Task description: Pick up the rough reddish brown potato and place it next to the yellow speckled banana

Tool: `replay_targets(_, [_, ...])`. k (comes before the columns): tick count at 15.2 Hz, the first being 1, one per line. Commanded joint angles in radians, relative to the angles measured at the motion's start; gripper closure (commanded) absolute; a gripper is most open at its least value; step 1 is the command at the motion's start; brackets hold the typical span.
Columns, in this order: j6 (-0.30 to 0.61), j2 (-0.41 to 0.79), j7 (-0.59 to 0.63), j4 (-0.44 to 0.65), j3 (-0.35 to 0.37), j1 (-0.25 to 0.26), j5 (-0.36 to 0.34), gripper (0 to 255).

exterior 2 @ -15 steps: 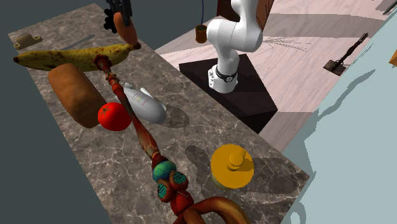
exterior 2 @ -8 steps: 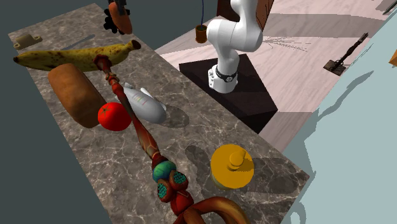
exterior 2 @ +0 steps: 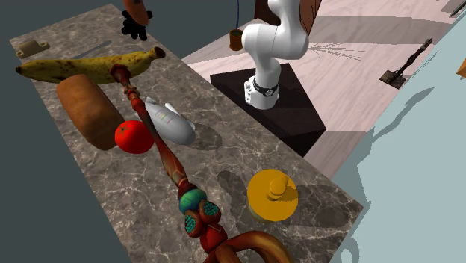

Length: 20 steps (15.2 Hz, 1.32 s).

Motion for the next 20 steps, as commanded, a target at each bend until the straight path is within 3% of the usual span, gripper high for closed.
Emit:
replay_targets(1, [-0.001,0.017,-0.048,0.059,-0.091,0.06,0.004,255])
replay_targets(7, [-0.058,-0.011,-0.165,0.299,-0.385,0.319,-0.033,255])
replay_targets(9, [-0.092,-0.048,-0.196,0.4,-0.468,0.414,-0.064,255])
replay_targets(10, [-0.1,-0.058,-0.202,0.422,-0.482,0.433,-0.073,255])
replay_targets(20, [0.028,-0.08,-0.177,0.263,-0.473,0.363,-0.096,255])
